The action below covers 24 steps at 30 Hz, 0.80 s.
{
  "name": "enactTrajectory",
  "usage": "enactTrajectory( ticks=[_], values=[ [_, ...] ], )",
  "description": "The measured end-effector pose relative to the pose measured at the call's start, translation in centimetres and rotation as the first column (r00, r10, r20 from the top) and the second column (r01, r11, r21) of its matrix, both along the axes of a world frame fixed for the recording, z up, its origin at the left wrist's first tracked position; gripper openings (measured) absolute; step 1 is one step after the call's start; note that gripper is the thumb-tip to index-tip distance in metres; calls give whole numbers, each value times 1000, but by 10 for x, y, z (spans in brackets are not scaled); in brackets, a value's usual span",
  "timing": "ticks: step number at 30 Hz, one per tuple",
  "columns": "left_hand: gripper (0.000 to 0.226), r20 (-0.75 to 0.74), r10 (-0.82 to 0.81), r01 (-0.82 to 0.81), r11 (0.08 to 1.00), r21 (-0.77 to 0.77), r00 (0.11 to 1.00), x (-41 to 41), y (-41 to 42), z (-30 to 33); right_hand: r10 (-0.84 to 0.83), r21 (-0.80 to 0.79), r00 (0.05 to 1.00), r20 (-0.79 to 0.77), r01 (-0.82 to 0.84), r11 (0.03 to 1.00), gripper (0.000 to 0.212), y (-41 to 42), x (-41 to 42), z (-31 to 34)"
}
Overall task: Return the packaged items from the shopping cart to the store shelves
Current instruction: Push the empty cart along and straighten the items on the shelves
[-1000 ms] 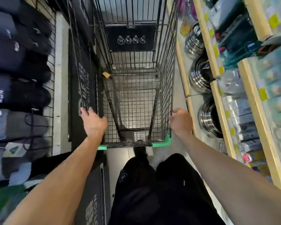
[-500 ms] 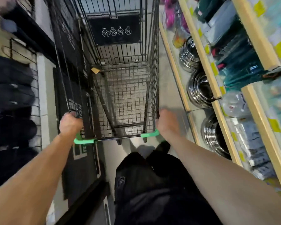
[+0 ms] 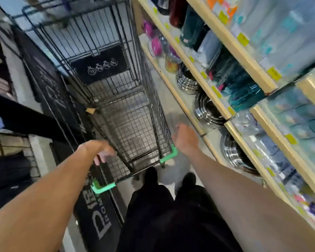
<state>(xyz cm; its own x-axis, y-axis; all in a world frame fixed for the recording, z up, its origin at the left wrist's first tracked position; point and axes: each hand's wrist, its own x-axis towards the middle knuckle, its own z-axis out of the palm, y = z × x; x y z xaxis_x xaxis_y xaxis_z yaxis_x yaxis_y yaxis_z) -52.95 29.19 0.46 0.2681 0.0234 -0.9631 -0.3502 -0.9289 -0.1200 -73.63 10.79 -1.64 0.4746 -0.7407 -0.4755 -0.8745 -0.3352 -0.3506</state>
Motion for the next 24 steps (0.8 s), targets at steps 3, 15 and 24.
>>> enactTrajectory(
  ticks=[3,15,24],
  values=[
    [25,-43,-47,29,932,-360,998,-5,-116,8,-247,29,933,263,248,968,19,-31,-11,35],
    [23,-185,-447,-158,98,-983,875,-266,-383,140,-565,-36,154,811,976,213,11,-133,-208,149],
    [19,-253,-459,-215,134,-967,852,-420,-441,172,-605,-128,-22,796,970,-205,43,-177,-368,164]
  ],
)
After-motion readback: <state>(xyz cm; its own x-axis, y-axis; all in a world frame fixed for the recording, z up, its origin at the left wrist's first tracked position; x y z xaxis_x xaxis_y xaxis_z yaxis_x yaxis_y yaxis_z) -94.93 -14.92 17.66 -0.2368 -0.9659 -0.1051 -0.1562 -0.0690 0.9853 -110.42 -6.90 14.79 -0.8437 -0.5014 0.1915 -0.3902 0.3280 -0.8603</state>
